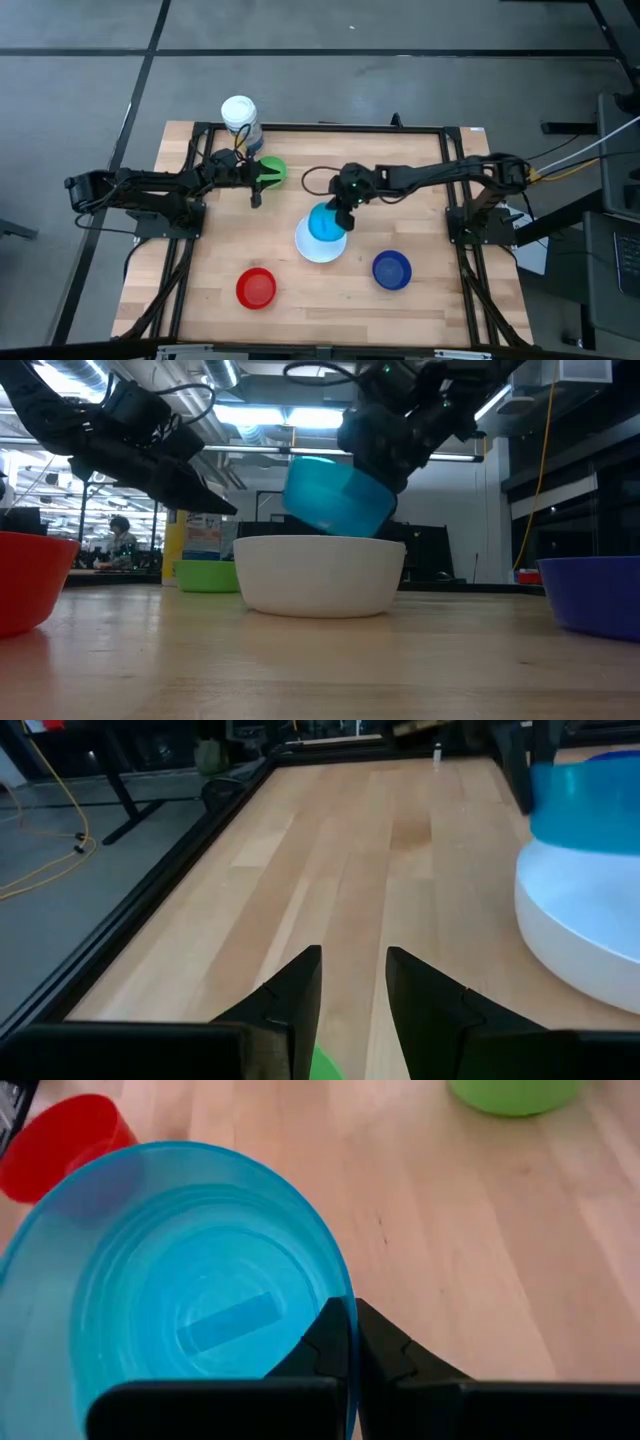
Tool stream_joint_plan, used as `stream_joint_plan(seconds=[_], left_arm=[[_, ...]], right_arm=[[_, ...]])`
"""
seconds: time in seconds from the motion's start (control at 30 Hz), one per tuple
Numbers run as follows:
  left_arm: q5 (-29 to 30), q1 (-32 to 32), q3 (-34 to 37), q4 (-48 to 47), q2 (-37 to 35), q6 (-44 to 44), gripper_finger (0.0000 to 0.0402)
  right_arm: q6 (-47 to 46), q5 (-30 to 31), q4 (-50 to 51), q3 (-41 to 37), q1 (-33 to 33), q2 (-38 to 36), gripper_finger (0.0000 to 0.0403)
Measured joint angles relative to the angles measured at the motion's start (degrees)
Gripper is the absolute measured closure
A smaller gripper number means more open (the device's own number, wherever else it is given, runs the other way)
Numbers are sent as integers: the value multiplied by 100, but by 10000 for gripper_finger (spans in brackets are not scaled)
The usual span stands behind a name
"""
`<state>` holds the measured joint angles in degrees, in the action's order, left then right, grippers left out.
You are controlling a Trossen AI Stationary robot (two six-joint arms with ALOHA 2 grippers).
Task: Nest bowls inside each other
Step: Stack the light blue bowl on the white bowl
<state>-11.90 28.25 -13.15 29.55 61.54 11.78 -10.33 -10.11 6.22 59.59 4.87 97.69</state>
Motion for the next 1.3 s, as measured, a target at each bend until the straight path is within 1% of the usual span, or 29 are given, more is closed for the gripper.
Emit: stream_joint_plan(seconds=[0.43,0.8,1.2,1.3], left_arm=[[7,0,0,193,0,36,290],[6,0,0,198,2,42,290],[4,0,0,198,2,48,290],[4,0,0,198,2,49,290]], right_arm=[[-141,-136,-74,2,-175,226,403],[-250,-300,-149,-7,-199,506,403],[-130,-301,-203,-4,-198,516,402],[-87,-389,-327,-4,-203,516,387]])
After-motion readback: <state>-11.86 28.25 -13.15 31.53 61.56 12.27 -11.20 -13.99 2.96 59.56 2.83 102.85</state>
